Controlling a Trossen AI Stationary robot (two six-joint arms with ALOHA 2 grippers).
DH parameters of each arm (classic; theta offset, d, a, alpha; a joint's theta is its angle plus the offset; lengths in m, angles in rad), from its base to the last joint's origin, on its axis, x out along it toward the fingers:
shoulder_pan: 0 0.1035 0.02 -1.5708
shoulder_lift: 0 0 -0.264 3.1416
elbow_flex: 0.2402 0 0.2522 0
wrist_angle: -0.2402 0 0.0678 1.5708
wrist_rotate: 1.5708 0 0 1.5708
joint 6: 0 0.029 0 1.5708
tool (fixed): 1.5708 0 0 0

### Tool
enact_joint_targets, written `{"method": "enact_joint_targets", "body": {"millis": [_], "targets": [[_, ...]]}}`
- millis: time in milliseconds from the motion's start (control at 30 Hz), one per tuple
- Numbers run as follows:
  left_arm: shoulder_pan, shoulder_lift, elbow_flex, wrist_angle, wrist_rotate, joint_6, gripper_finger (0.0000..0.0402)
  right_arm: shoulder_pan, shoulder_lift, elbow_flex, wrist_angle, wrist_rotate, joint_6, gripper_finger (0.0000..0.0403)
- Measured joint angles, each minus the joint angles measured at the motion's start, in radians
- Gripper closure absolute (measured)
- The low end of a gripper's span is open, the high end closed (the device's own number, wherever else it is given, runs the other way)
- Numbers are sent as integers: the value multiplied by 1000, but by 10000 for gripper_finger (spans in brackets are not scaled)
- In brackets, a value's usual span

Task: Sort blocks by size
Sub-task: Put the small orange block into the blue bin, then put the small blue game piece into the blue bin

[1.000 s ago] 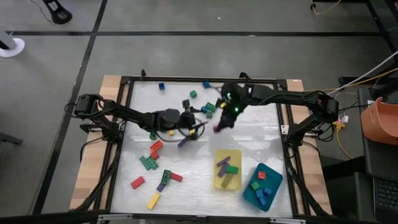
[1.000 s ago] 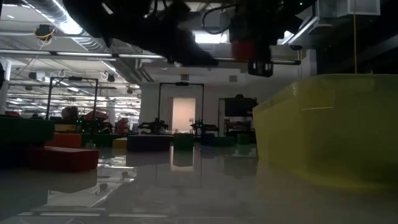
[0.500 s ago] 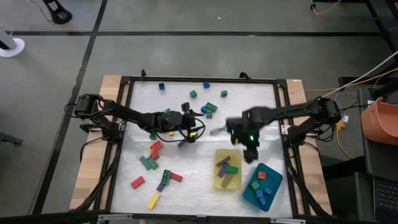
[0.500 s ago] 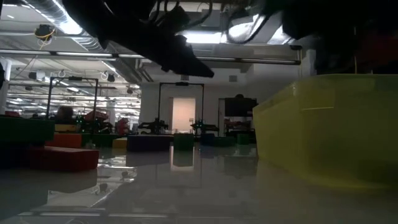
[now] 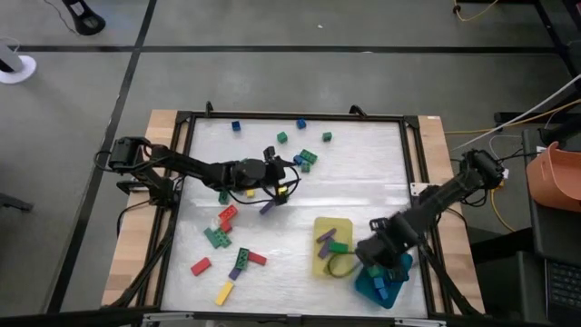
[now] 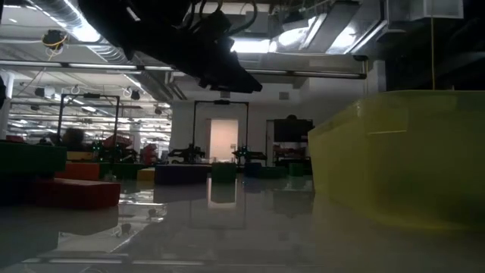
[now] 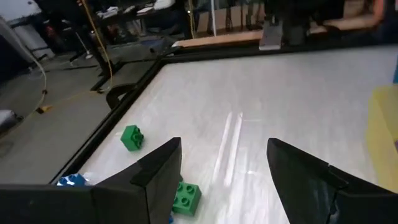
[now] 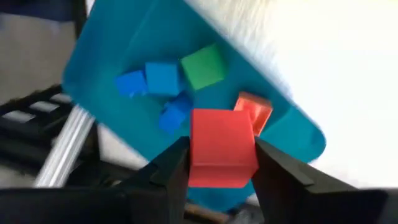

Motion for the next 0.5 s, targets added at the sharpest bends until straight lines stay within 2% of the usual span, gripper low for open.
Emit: {"method": "enact_joint_targets", "body": {"millis": [167, 333, 500], "targets": [[50, 0, 0, 18, -2, -85, 178, 88, 0, 0, 23, 161, 140, 222], [114, 0, 0, 12, -1, -148, 178, 139, 0, 0, 22, 188, 232, 199], [198, 0, 0, 10, -10, -224, 178, 148, -1, 0, 21, 211, 226, 184]]}}
